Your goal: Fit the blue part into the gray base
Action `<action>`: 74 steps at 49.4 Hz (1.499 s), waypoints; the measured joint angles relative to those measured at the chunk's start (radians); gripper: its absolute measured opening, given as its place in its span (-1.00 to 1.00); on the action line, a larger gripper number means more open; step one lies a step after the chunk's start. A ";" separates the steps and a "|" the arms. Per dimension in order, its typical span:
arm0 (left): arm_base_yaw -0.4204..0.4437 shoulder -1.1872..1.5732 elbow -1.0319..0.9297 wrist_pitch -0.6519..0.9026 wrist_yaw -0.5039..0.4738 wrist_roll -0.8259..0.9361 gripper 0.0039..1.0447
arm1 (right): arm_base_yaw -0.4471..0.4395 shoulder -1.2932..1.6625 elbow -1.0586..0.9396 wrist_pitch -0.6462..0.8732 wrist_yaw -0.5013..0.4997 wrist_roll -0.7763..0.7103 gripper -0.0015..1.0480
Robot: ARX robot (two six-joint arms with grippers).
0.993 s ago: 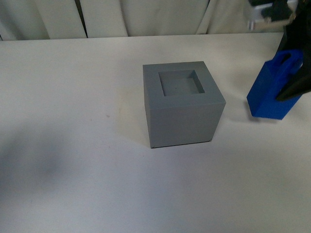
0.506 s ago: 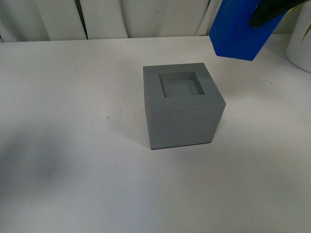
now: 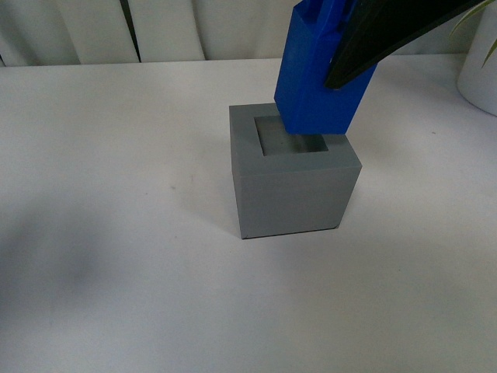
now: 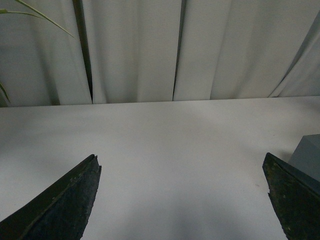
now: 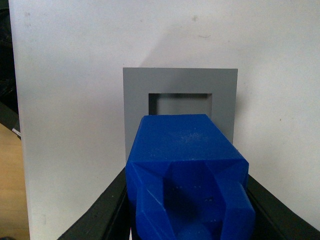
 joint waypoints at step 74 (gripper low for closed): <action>0.000 0.000 0.000 0.000 0.000 0.000 0.89 | 0.029 0.051 0.001 0.010 0.012 -0.005 -0.12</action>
